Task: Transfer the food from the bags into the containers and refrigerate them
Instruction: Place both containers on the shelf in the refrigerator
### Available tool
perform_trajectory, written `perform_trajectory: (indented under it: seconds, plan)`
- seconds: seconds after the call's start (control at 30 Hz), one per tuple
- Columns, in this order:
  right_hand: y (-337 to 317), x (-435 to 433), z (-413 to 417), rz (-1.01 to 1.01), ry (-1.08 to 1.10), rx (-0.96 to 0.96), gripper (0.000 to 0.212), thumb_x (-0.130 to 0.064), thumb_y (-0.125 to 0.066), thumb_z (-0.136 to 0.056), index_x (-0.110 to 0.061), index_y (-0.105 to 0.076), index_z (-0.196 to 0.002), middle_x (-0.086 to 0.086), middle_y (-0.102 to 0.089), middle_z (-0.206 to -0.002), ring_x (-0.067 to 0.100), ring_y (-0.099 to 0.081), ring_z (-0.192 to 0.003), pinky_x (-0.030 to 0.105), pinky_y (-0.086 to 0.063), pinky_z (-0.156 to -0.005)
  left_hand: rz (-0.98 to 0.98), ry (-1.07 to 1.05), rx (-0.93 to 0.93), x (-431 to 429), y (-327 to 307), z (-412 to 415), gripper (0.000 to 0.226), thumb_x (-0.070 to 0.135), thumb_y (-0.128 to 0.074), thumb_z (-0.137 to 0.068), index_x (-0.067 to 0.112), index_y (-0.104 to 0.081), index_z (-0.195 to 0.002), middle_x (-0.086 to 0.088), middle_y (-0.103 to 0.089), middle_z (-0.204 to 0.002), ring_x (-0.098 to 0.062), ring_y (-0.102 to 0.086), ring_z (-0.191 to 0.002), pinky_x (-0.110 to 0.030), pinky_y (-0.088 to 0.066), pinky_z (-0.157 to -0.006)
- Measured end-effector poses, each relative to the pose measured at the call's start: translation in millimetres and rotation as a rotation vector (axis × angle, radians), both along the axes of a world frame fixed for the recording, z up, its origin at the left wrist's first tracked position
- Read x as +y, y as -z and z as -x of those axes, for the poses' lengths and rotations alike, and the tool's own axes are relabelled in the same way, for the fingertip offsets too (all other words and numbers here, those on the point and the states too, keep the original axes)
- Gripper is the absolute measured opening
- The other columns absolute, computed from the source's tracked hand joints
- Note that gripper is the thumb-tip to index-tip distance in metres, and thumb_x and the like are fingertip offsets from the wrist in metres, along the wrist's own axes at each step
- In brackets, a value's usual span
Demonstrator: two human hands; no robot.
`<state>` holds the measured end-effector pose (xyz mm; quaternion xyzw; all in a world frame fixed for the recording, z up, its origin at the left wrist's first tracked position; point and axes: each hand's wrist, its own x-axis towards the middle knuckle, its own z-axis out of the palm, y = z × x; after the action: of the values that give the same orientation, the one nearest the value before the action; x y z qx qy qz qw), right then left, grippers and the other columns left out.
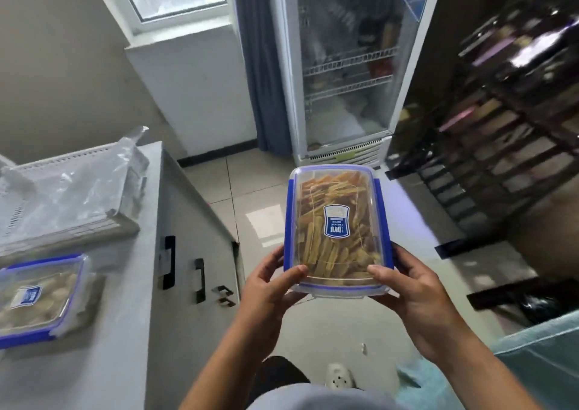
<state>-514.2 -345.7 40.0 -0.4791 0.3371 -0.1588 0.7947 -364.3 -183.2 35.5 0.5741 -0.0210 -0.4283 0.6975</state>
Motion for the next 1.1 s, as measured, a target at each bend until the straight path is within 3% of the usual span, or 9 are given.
perform_trajectory:
  seconds: [0.23,0.4,0.57,0.77,0.83,0.93,1.1]
  plan:
    - [3,-55,-48,-0.069,0.069,-0.023,0.040,-0.005,-0.061,-0.087,-0.021,-0.066,-0.123,0.009,-0.071,-0.120,0.027,-0.069,-0.106,0.041,-0.054,-0.085,-0.036,0.087,-0.008,-67,1,-57,0.057,0.011,-0.072,-0.077,0.012,-0.058,-0.132,-0.013,-0.067,-0.125,-0.030,-0.070,-0.108,-0.046,-0.058,-0.089]
    - [5,-104,-112,-0.094,0.134,0.018,0.045,-0.010,-0.065,-0.080,-0.026,-0.067,-0.123,0.006,-0.073,-0.110,0.017,-0.070,-0.087,0.032,-0.056,-0.074,-0.023,0.131,0.005,-124,15,-127,0.059,0.014,-0.074,-0.075,0.013,-0.060,-0.132,-0.011,-0.068,-0.126,-0.032,-0.067,-0.113,-0.054,-0.051,-0.098]
    - [-5,-147,-181,-0.120,0.199,0.022,0.046,-0.010,-0.067,-0.081,-0.027,-0.066,-0.124,0.011,-0.071,-0.120,0.026,-0.069,-0.099,0.052,-0.052,-0.096,0.000,0.202,0.004,-178,13,-204,0.061,0.017,-0.076,-0.075,0.016,-0.059,-0.134,-0.011,-0.066,-0.127,-0.031,-0.068,-0.112,-0.053,-0.053,-0.096]
    - [-19,-192,-245,-0.112,0.355,0.032,0.041,-0.011,-0.068,-0.074,-0.027,-0.073,-0.112,0.010,-0.075,-0.107,0.024,-0.070,-0.090,0.047,-0.055,-0.084,0.017,0.341,-0.028,-247,1,-277,0.061,0.019,-0.075,-0.075,0.016,-0.059,-0.133,-0.012,-0.066,-0.126,-0.029,-0.071,-0.105,-0.047,-0.057,-0.091]
    - [-20,-210,-261,-0.118,0.407,0.058,0.041,-0.013,-0.069,-0.072,-0.024,-0.073,-0.111,0.010,-0.075,-0.104,0.026,-0.069,-0.090,0.050,-0.055,-0.086,0.010,0.390,-0.038,-271,0,-296,0.057,0.021,-0.072,-0.077,0.018,-0.060,-0.132,-0.010,-0.066,-0.126,-0.027,-0.071,-0.105,-0.042,-0.059,-0.086]
    - [-17,-243,-282,-0.158,0.472,0.076,0.039,-0.013,-0.069,-0.072,-0.020,-0.072,-0.110,0.010,-0.075,-0.105,0.030,-0.068,-0.093,0.059,-0.052,-0.093,-0.052,0.458,-0.083,-313,-1,-330,0.056,0.034,-0.073,-0.077,0.031,-0.058,-0.132,-0.001,-0.070,-0.122,-0.022,-0.068,-0.111,-0.049,-0.056,-0.093]
    - [-4,-312,-312,-0.159,0.490,0.079,0.044,-0.014,-0.068,-0.075,-0.018,-0.069,-0.119,0.013,-0.074,-0.110,0.030,-0.071,-0.093,0.056,-0.056,-0.088,-0.173,0.276,-0.260,-401,20,-422,0.059,0.031,-0.075,-0.086,0.030,-0.049,-0.139,0.002,-0.064,-0.130,-0.010,-0.063,-0.113,-0.046,-0.050,-0.099]
